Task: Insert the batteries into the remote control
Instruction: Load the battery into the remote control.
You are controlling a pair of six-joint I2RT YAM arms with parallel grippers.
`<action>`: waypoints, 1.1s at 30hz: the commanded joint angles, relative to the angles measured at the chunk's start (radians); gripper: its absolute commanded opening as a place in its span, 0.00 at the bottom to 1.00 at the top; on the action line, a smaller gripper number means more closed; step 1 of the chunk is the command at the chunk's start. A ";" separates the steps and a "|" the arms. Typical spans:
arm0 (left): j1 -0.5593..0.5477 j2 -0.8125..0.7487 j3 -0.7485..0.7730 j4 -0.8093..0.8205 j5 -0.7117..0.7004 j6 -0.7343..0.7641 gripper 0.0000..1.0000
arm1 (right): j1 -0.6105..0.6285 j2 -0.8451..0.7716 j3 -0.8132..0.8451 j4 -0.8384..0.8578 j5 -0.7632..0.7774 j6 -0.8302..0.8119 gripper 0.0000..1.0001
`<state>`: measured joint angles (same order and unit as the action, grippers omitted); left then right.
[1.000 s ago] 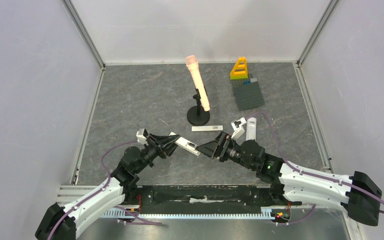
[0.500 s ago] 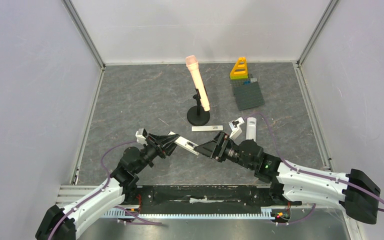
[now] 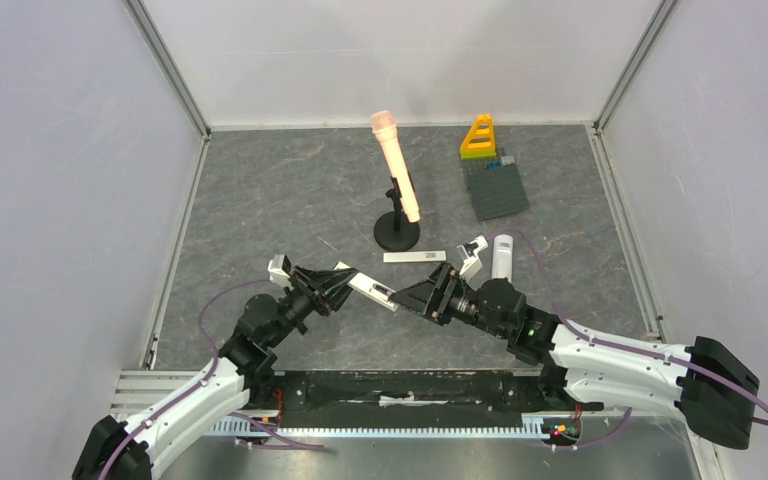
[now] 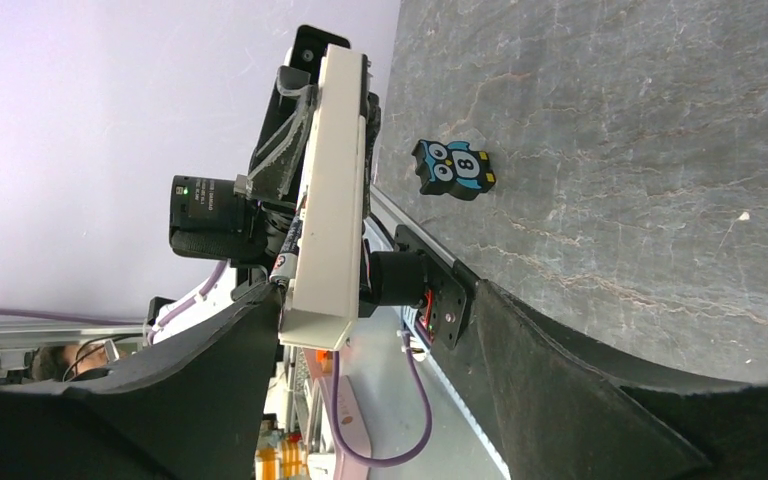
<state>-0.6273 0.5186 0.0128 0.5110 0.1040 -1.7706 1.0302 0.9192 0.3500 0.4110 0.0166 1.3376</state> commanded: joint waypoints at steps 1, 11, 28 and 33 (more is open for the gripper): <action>-0.005 -0.019 -0.016 0.105 0.051 0.091 0.02 | -0.012 0.036 -0.007 0.022 -0.013 0.030 0.72; -0.005 -0.026 -0.021 0.262 0.042 0.188 0.02 | -0.016 0.063 -0.024 0.027 -0.047 0.103 0.62; -0.005 -0.082 -0.030 0.183 0.091 0.284 0.02 | -0.051 0.066 -0.129 0.171 -0.096 0.290 0.60; -0.005 -0.092 -0.027 0.149 0.098 0.345 0.02 | -0.053 0.088 -0.149 0.231 -0.125 0.326 0.61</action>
<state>-0.6239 0.4568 0.0128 0.5663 0.1371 -1.4811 0.9958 0.9825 0.2310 0.6247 -0.1226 1.6188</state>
